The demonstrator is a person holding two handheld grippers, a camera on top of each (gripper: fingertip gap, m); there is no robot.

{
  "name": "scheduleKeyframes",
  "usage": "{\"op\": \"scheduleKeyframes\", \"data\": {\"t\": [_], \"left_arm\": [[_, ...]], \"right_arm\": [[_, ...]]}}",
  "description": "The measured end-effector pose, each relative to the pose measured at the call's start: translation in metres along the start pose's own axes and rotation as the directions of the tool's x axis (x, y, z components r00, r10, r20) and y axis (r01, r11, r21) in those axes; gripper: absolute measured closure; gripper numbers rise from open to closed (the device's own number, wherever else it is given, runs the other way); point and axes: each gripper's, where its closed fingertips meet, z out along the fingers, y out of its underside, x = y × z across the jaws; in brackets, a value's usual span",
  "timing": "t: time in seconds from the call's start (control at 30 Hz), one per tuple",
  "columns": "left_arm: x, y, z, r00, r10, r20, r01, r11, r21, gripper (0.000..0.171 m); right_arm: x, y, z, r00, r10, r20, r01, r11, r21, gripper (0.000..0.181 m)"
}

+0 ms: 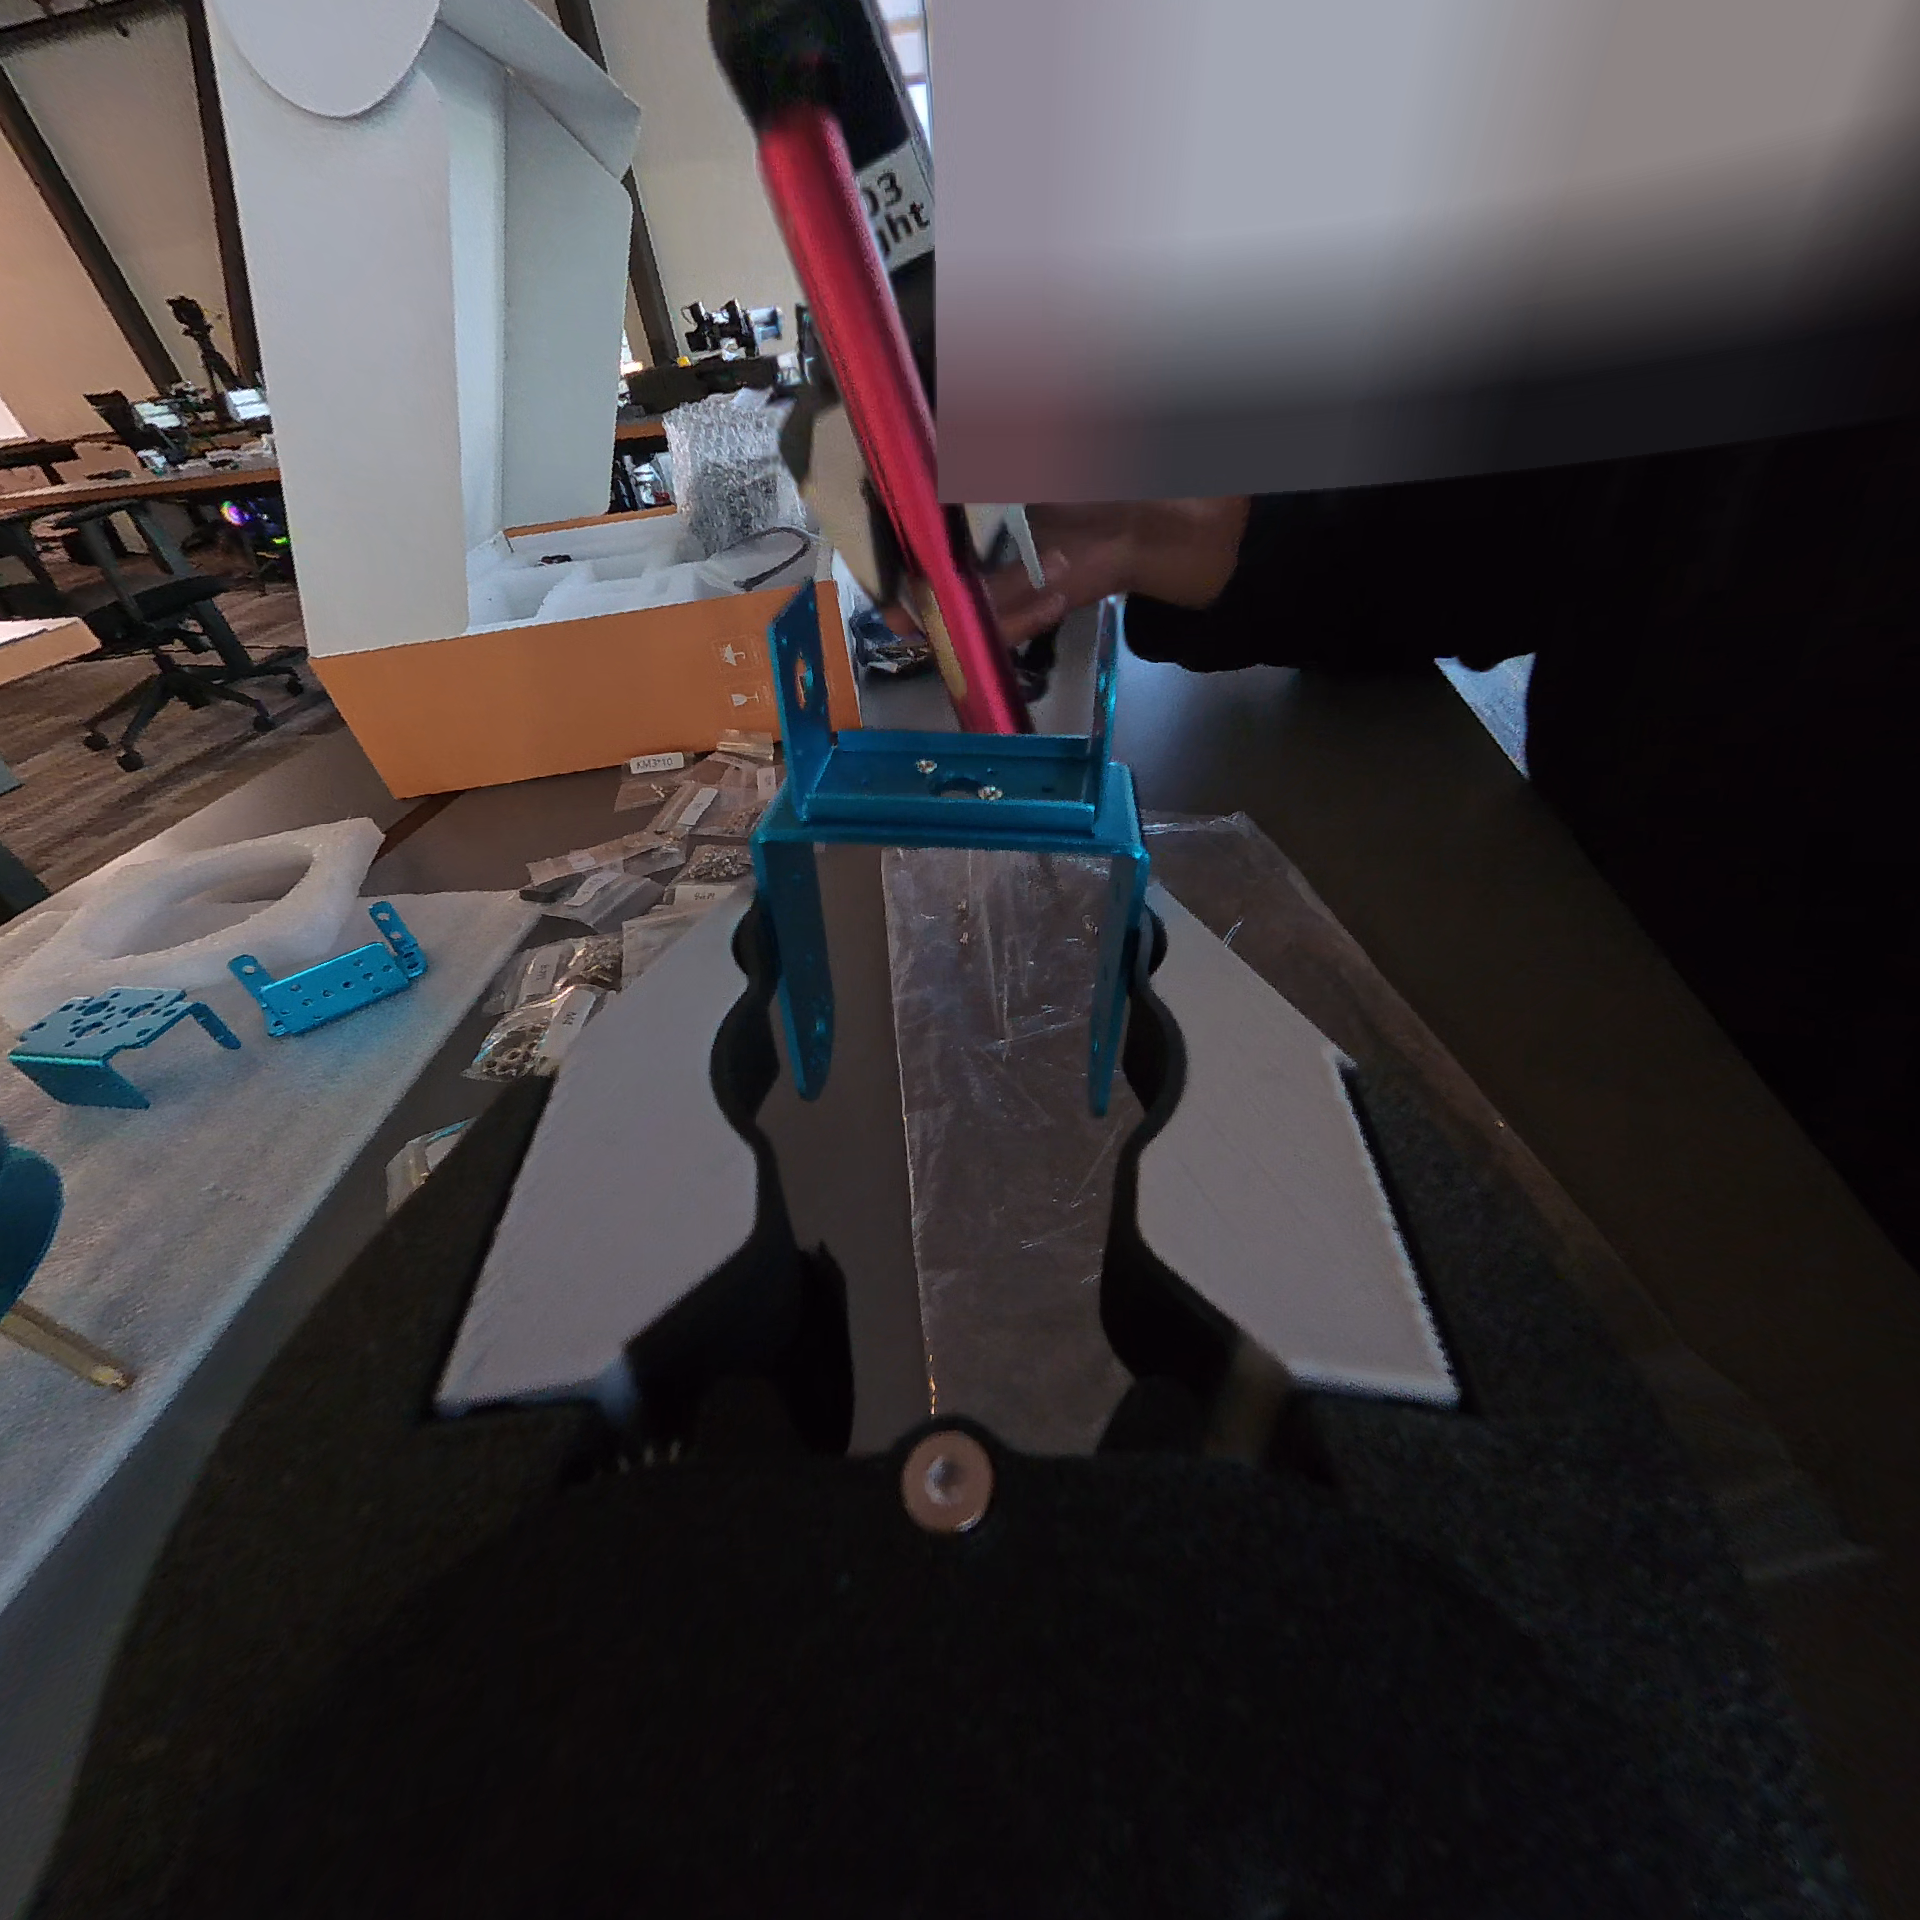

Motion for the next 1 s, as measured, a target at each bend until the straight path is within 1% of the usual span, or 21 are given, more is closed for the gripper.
{"op": "scheduleKeyframes", "data": {"t": [0.03,0.07,0.1,0.13,0.17,0.2,0.27,0.3,0.37,0.4,0.43,0.47,0.5,0.53,0.63,0.73,0.83,0.97,1.0], "left_arm": [[0.0,0.001,0.0,1.0,0.003,0.001,-0.003,1.0,-0.003,0.102],[0.001,0.001,0.001,1.0,0.006,0.0,-0.006,1.0,-0.008,0.106],[0.001,0.002,0.001,1.0,0.01,0.001,-0.01,1.0,-0.012,0.106],[0.002,0.002,0.002,1.0,0.016,0.003,-0.016,1.0,-0.014,0.107],[0.002,0.001,0.002,1.0,0.019,0.002,-0.019,1.0,-0.015,0.107],[0.003,0.001,0.002,1.0,0.021,0.002,-0.021,1.0,-0.014,0.106],[0.003,0.0,0.002,1.0,0.027,0.004,-0.026,1.0,-0.013,0.106],[0.004,-0.001,0.001,1.0,0.029,0.004,-0.029,0.999,-0.014,0.106],[0.005,-0.002,0.002,1.0,0.03,0.001,-0.03,0.999,-0.011,0.106],[0.006,-0.002,0.002,1.0,0.03,-0.001,-0.03,0.999,-0.012,0.106],[0.007,-0.002,0.002,1.0,0.031,-0.002,-0.031,0.999,-0.014,0.106],[0.008,-0.001,0.003,0.999,0.032,-0.004,-0.033,0.999,-0.017,0.106],[0.009,-0.001,0.003,0.999,0.032,-0.007,-0.032,0.999,-0.017,0.106],[0.01,-0.002,0.004,1.0,0.03,-0.009,-0.03,0.999,-0.015,0.106],[0.012,0.0,0.006,0.999,0.031,-0.011,-0.031,0.999,-0.024,0.105],[0.014,0.001,0.008,0.999,0.033,-0.008,-0.033,0.999,-0.03,0.105],[0.014,0.001,0.01,1.0,0.026,-0.004,-0.026,0.999,-0.033,0.106],[0.014,0.001,0.012,1.0,0.016,0.012,-0.015,0.999,-0.041,0.106],[0.013,0.002,0.012,1.0,0.016,0.02,-0.015,0.999,-0.045,0.106]], "right_arm": [[-0.002,0.007,0.002,1.0,0.025,0.0,-0.025,0.998,-0.055,0.16],[-0.005,0.011,0.002,0.999,0.043,0.001,-0.043,0.993,-0.113,0.16],[-0.008,0.019,-0.001,0.997,0.073,-0.005,-0.072,0.978,-0.197,0.159],[-0.007,0.027,-0.007,0.996,0.072,-0.044,-0.082,0.951,-0.297,0.159],[-0.001,0.035,-0.017,0.993,0.03,-0.111,-0.07,0.922,-0.381,0.16],[0.009,0.046,-0.031,0.981,-0.011,-0.193,-0.084,0.875,-0.476,0.159],[0.027,0.074,-0.066,0.936,-0.025,-0.352,-0.214,0.753,-0.622,0.159],[0.034,0.092,-0.087,0.908,-0.022,-0.418,-0.297,0.67,-0.68,0.159],[0.041,0.127,-0.131,0.834,-0.019,-0.551,-0.469,0.502,-0.727,0.16],[0.041,0.146,-0.154,0.803,-0.039,-0.595,-0.533,0.399,-0.746,0.16],[0.04,0.161,-0.172,0.79,-0.086,-0.607,-0.556,0.316,-0.768,0.16],[0.04,0.173,-0.184,0.781,-0.111,-0.614,-0.574,0.257,-0.777,0.16],[0.037,0.185,-0.192,0.774,-0.097,-0.625,-0.599,0.208,-0.773,0.16],[0.036,0.194,-0.195,0.767,-0.073,-0.638,-0.618,0.187,-0.764,0.159],[0.044,0.208,-0.2,0.73,-0.044,-0.682,-0.663,0.195,-0.722,0.159],[0.045,0.205,-0.196,0.741,-0.027,-0.671,-0.646,0.244,-0.723,0.16],[0.046,0.204,-0.197,0.755,-0.014,-0.656,-0.627,0.277,-0.728,0.159],[0.049,0.199,-0.199,0.75,0.014,-0.661,-0.624,0.346,-0.701,0.153],[0.05,0.194,-0.199,0.751,-0.001,-0.661,-0.612,0.375,-0.696,0.148]]}}
